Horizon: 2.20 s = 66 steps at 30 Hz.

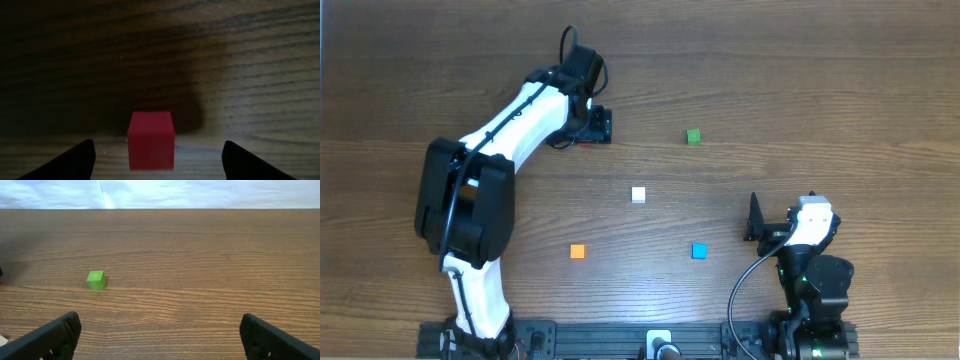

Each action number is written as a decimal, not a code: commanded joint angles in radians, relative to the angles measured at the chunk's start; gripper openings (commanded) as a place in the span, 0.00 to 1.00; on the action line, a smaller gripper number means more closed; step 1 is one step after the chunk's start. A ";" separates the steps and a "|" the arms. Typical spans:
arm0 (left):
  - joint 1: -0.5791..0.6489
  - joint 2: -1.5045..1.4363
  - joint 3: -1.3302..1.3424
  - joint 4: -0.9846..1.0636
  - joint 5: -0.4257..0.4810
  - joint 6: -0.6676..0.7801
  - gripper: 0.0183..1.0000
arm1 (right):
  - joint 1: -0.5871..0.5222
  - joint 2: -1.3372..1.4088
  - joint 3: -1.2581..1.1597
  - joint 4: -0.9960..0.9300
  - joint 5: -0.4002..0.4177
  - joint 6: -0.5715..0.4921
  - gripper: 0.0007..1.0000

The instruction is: Stack Cubes

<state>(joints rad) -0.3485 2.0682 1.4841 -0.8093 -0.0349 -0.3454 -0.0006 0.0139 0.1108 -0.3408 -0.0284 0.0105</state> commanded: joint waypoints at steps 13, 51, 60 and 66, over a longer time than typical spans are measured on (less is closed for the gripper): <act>0.004 0.049 0.020 0.016 -0.037 -0.056 0.42 | -0.006 -0.008 -0.008 0.000 -0.008 -0.005 0.99; -0.478 -0.290 -0.167 -0.135 -0.102 -0.579 0.02 | -0.006 -0.008 -0.008 0.000 -0.008 -0.004 0.99; -0.458 -0.212 -0.167 -0.095 -0.106 -0.579 0.02 | -0.006 -0.008 -0.008 0.000 -0.008 -0.004 0.99; -0.456 -0.169 -0.167 -0.090 -0.113 -0.579 0.02 | -0.006 -0.008 -0.008 0.000 -0.008 -0.004 0.99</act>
<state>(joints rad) -0.8116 1.8706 1.3235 -0.9020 -0.1249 -0.9100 -0.0006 0.0139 0.1108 -0.3408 -0.0284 0.0101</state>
